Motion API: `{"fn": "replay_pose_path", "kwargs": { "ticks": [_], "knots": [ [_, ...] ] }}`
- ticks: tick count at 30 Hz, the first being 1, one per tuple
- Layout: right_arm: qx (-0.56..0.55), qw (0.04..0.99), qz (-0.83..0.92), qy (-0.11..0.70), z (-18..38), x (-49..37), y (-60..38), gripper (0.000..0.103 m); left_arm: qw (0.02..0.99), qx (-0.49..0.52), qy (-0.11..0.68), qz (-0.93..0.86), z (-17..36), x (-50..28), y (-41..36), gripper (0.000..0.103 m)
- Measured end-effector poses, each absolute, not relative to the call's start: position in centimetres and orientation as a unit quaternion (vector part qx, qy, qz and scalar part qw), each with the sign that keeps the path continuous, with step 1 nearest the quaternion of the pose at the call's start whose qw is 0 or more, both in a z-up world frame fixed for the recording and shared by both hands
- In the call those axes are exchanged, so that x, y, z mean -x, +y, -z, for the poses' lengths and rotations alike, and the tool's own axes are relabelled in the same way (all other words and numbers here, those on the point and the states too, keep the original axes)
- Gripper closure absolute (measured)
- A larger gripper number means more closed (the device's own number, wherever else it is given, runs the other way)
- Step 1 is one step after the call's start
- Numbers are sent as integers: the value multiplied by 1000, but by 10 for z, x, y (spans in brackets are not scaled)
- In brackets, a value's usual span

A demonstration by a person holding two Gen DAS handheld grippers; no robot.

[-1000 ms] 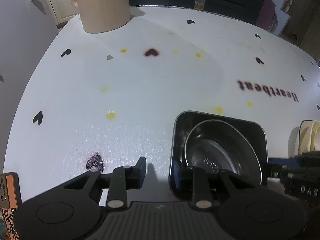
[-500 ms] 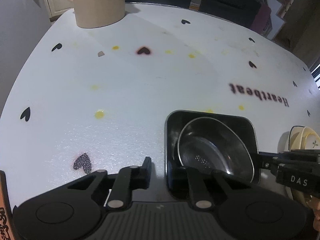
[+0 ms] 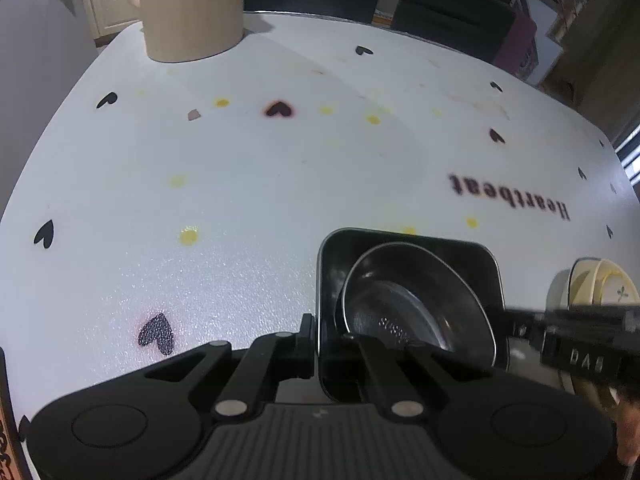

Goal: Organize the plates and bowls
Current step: 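Carry the steel trays with bowl over the cream two-handled bowl with both grippers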

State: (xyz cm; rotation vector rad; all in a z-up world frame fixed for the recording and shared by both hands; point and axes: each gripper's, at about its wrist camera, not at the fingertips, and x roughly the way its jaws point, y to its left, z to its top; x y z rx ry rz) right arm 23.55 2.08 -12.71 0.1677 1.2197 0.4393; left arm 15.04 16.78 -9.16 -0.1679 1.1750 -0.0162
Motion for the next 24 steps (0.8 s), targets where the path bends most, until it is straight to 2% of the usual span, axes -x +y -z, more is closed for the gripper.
{"fn": "replay_pose_path", "kwargs": {
  "ticks": [9, 18, 24],
  "knots": [
    [-81, 798, -194, 565, 129, -231, 23, 95, 829, 93, 551, 13, 90, -151, 171, 100],
    [-93, 823, -204, 522, 103, -226, 9, 96, 863, 137, 486, 14, 54, -140, 170, 100],
    [-110, 853, -212, 463, 74, -217, -19, 97, 882, 168, 439, 31, 26, -131, 155, 99]
  ]
}}
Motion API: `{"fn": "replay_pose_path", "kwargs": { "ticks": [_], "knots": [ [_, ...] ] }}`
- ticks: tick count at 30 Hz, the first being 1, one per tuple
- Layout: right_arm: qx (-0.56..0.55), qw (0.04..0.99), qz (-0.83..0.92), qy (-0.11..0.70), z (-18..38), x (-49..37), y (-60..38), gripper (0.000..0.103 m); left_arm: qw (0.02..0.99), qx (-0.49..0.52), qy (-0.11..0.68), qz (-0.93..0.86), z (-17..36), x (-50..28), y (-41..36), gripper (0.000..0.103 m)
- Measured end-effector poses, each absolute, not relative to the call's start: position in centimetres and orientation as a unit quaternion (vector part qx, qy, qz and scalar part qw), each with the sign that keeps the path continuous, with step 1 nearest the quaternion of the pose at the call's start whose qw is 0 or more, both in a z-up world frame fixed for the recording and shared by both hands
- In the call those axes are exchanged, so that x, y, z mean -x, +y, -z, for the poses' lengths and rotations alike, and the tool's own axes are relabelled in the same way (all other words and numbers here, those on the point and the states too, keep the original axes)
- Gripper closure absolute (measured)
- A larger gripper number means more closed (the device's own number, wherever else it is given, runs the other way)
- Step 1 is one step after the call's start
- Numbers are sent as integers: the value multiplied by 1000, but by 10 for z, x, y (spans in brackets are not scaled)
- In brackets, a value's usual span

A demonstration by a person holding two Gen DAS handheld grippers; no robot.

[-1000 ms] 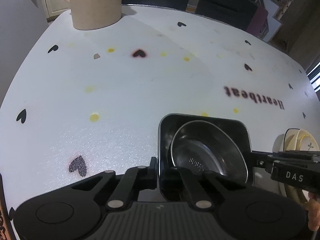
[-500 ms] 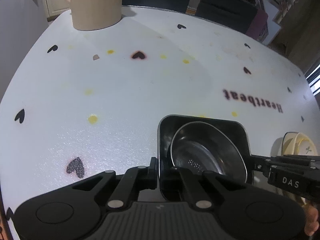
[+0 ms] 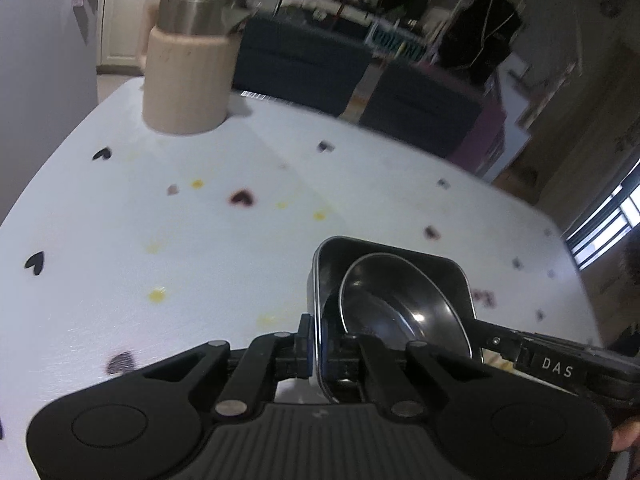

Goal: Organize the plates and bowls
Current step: 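Carry the steel trays with bowl over the cream two-handled bowl with both grippers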

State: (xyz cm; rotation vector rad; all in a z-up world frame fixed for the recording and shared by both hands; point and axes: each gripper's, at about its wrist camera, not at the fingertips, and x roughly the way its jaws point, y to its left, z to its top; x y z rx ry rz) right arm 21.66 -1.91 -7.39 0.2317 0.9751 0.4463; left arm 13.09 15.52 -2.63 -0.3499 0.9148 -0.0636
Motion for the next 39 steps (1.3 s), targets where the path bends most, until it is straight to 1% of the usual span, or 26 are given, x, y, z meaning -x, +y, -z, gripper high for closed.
{"fn": "replay_pose_path", "kwargs": {
  "ticks": [8, 19, 29, 39],
  "knots": [
    [-138, 881, -209, 401, 38, -198, -73, 97, 897, 182, 399, 60, -1, -123, 113, 99],
    [-173, 901, -176, 357, 24, -162, -158, 97, 895, 183, 391, 111, -6, -110, 43, 98],
    [-168, 909, -135, 355, 32, -126, -195, 97, 888, 173, 406, 132, 11, -98, -8, 98],
    [-159, 904, -109, 382, 47, -119, -200, 97, 875, 162, 436, 130, 32, -99, -29, 98]
  ]
}}
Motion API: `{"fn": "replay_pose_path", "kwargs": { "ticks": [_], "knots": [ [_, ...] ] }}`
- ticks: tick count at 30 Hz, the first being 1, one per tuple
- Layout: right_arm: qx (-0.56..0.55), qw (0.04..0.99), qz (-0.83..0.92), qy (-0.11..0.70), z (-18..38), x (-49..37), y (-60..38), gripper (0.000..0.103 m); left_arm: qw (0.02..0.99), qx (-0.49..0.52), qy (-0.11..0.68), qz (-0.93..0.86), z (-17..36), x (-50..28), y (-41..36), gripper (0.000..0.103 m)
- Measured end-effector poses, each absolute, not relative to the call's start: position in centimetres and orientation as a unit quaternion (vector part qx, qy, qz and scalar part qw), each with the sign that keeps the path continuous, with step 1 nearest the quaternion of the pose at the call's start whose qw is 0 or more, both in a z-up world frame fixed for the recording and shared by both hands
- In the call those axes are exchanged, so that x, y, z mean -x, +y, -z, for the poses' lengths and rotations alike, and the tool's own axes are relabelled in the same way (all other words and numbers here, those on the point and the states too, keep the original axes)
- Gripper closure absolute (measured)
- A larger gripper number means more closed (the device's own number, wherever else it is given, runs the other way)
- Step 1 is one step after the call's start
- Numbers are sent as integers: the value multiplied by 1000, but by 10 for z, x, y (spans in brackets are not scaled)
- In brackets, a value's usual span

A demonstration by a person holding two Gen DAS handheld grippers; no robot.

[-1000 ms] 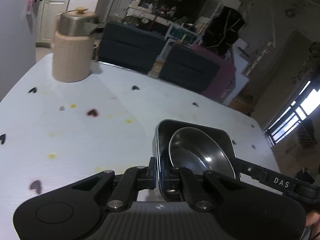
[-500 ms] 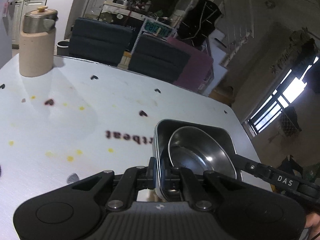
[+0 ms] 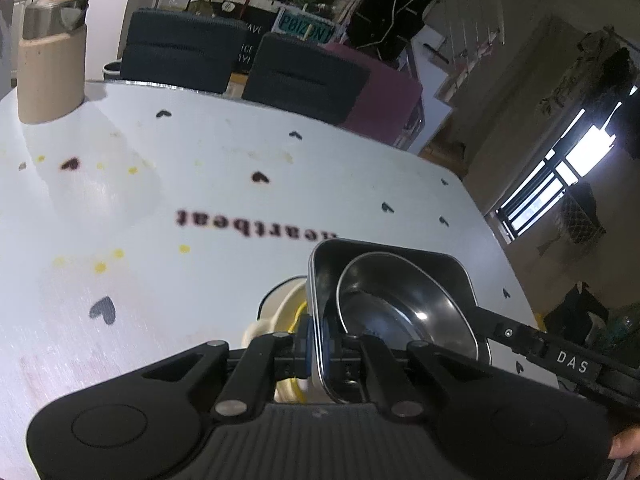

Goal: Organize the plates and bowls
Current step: 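Carry the steel trays with bowl over the cream two-handled bowl with both grippers, then lower the steel trays onto the cream bowl stack and open both grippers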

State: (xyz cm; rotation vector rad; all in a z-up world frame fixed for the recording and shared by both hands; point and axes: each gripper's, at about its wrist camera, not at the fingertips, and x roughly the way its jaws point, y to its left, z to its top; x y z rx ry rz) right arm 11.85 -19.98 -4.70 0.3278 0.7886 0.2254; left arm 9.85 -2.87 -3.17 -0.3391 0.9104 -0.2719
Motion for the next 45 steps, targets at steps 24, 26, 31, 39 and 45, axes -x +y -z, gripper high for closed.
{"fn": "replay_pose_path", "kwargs": {
  "ticks": [24, 26, 31, 39, 45],
  "knots": [
    [-109, 881, -61, 457, 83, -133, -194, 97, 863, 120, 476, 120, 62, -109, -55, 98],
    [-111, 880, -60, 458, 84, -134, -195, 97, 862, 117, 478, 120, 63, -110, -56, 98],
    [-108, 877, -57, 464, 85, -135, -195, 97, 861, 115, 481, 121, 64, -110, -57, 98],
    [-109, 876, -58, 466, 87, -138, -195, 97, 861, 114, 479, 126, 65, -110, -57, 98],
    [-112, 875, -58, 467, 88, -138, -196, 95, 860, 112, 481, 128, 64, -110, -57, 93]
  ]
}}
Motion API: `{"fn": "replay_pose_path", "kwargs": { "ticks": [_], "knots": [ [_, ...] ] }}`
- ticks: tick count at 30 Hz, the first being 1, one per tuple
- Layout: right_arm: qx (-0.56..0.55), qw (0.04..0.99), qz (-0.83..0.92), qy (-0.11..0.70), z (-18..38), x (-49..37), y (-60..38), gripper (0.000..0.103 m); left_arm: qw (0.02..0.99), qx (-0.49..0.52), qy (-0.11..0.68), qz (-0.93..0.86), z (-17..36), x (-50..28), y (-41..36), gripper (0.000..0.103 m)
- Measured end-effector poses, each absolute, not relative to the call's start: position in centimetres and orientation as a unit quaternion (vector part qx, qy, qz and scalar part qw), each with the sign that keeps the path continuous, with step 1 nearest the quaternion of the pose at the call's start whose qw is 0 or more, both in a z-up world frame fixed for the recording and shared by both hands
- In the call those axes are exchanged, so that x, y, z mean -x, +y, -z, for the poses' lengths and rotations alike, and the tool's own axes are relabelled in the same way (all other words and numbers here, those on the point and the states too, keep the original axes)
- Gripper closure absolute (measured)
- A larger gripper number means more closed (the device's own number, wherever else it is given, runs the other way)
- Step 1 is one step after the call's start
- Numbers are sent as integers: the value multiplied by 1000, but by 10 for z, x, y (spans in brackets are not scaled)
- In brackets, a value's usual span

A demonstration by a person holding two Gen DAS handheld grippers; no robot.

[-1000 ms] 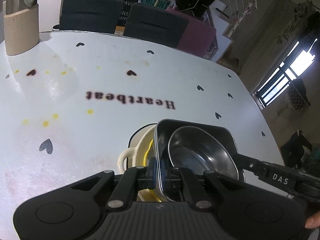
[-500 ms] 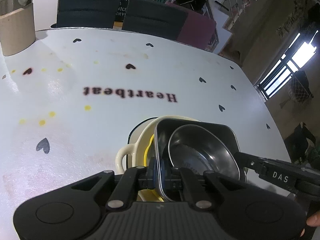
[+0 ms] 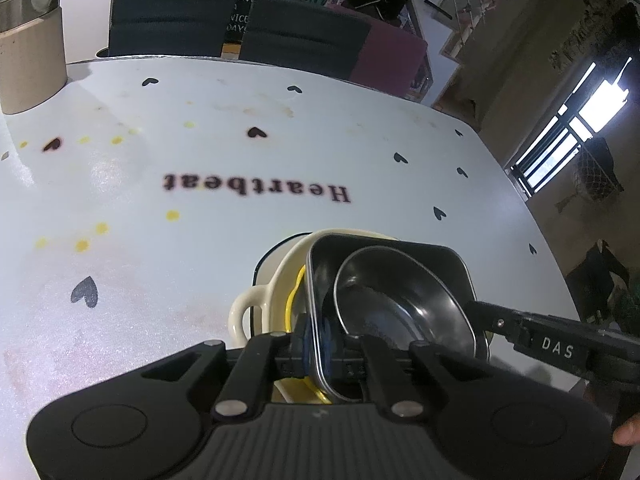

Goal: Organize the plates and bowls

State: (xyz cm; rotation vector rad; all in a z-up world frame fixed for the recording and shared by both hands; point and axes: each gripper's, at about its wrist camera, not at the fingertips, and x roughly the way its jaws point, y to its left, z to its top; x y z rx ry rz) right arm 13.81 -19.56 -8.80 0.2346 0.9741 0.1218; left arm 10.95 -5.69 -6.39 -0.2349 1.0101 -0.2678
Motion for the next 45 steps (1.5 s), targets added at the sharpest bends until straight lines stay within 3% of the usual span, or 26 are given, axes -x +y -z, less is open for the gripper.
{"fn": "replay_pose_path", "kwargs": {
  "ticks": [3, 8, 10, 13, 16, 19, 31, 45],
  "knots": [
    [-112, 877, -51, 465, 88, -138, -198, 86, 860, 103, 482, 129, 58, -106, -59, 89],
    [-118, 888, -52, 442, 77, -131, -203, 65, 875, 86, 458, 135, 38, -90, -56, 63],
    [-120, 895, -55, 427, 68, -125, -204, 60, 883, 90, 439, 136, 28, -81, -52, 39],
    [-117, 910, -56, 394, 52, -109, -207, 42, 900, 88, 404, 137, 12, -63, -48, 11],
    [-104, 927, -54, 357, 37, -88, -206, 30, 916, 79, 370, 133, 1, -42, -46, 1],
    [-94, 939, -48, 326, 29, -63, -206, 19, 926, 71, 348, 125, -3, -22, -44, 0],
    [-78, 957, -24, 278, 30, 12, -211, 0, 938, 90, 323, 91, 1, 34, -28, 0],
    [-45, 965, -14, 260, 40, 47, -211, 0, 949, 60, 302, 76, 9, 78, -31, 0]
  ]
}}
